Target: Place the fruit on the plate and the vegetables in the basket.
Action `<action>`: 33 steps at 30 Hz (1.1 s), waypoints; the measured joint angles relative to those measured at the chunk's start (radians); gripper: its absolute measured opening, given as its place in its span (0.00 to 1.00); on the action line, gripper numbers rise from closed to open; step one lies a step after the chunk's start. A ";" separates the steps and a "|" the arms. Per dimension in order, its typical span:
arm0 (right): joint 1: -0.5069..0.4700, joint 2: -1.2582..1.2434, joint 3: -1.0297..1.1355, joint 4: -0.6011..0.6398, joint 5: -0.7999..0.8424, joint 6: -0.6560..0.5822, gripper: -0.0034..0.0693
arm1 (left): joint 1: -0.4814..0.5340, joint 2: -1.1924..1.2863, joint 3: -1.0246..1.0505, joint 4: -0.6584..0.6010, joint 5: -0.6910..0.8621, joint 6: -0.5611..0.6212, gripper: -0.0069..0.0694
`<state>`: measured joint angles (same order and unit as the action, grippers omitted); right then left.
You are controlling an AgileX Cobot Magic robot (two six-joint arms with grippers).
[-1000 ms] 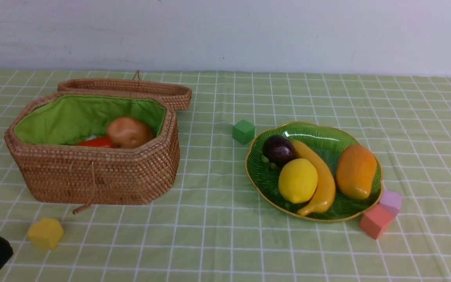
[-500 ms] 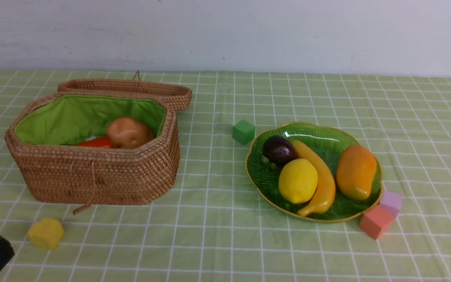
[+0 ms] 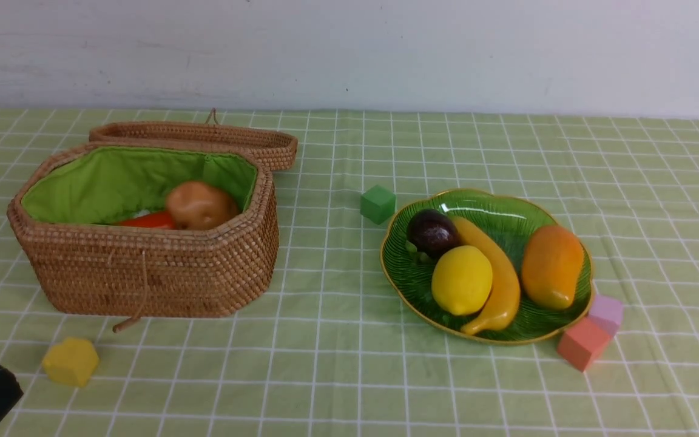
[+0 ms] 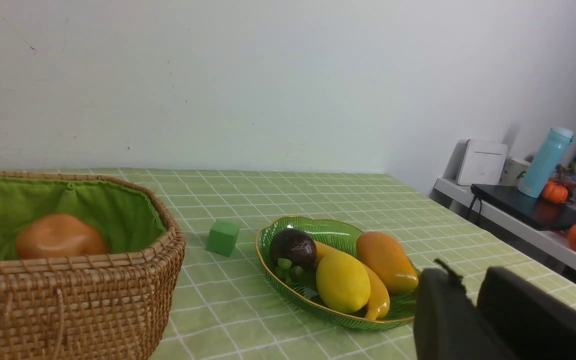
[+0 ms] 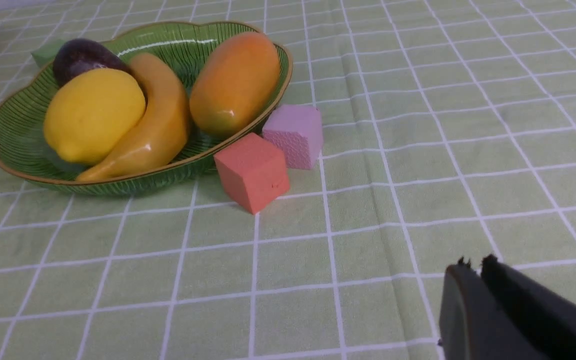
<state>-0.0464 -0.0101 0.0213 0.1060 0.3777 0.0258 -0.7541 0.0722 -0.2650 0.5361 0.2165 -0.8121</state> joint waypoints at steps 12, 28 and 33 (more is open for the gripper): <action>0.000 0.000 -0.001 0.007 0.005 0.000 0.12 | 0.000 0.000 0.000 0.000 0.000 0.000 0.24; 0.000 0.000 -0.001 0.007 0.005 0.000 0.15 | 0.023 0.000 0.007 -0.038 0.015 0.028 0.26; 0.000 0.000 -0.001 0.007 0.005 0.000 0.16 | 0.203 0.000 0.008 -0.230 0.036 0.163 0.12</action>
<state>-0.0464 -0.0101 0.0206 0.1134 0.3823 0.0258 -0.5512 0.0722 -0.2570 0.3065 0.2527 -0.6493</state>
